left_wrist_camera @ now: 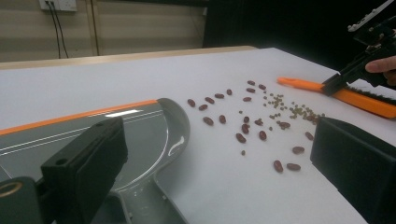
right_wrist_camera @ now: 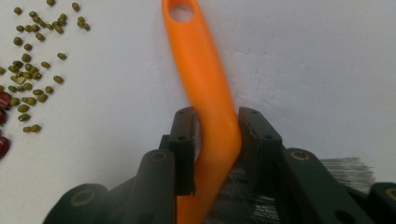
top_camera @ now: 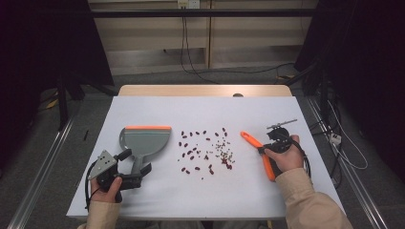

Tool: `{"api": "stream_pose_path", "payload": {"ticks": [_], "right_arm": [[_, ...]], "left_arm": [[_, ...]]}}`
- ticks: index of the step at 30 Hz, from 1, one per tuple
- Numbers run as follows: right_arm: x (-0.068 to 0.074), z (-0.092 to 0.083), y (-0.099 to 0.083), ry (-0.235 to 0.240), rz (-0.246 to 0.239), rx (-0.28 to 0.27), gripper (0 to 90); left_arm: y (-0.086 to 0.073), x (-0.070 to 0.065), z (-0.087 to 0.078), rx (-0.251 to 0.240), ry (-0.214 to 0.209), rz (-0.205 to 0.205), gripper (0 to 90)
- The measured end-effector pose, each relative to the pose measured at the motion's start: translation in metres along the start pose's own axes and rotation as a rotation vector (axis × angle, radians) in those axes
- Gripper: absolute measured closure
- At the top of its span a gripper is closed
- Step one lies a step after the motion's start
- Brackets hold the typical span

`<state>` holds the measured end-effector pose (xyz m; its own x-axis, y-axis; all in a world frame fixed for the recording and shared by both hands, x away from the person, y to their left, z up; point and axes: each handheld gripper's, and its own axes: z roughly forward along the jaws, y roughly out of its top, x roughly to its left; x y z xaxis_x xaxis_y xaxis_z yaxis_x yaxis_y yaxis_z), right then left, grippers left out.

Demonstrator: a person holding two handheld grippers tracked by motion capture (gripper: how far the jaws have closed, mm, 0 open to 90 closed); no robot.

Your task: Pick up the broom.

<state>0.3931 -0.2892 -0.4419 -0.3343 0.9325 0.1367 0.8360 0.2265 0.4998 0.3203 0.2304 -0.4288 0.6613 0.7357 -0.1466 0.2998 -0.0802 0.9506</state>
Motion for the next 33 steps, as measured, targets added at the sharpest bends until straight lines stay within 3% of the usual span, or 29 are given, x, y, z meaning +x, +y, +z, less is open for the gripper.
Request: {"api": "stream_pose_path", "payload": {"ticks": [6,14,19,24,30,33], "right_arm": [[-0.002,-0.002,0.0,0.015,0.008,-0.017,69.4],[-0.002,-0.001,0.007,0.013,-0.001,0.033,68.5],[-0.004,0.002,0.01,0.027,0.004,0.034,68.0],[0.004,0.008,0.018,-0.019,-0.086,0.083,66.9],[0.001,0.008,0.015,-0.008,-0.024,0.064,68.4],[0.002,0.008,0.016,-0.012,-0.024,0.07,68.8]], "left_arm": [[0.0,0.0,0.001,-0.001,0.001,-0.007,3.6],[0.0,-0.001,0.001,0.005,-0.002,-0.001,3.6],[0.0,-0.001,0.002,0.009,-0.004,0.002,3.6],[0.0,-0.002,0.003,0.009,-0.011,0.007,3.6],[0.003,-0.003,0.008,0.002,-0.019,0.008,3.6],[0.003,-0.004,0.01,0.002,-0.022,0.014,3.6]]}}
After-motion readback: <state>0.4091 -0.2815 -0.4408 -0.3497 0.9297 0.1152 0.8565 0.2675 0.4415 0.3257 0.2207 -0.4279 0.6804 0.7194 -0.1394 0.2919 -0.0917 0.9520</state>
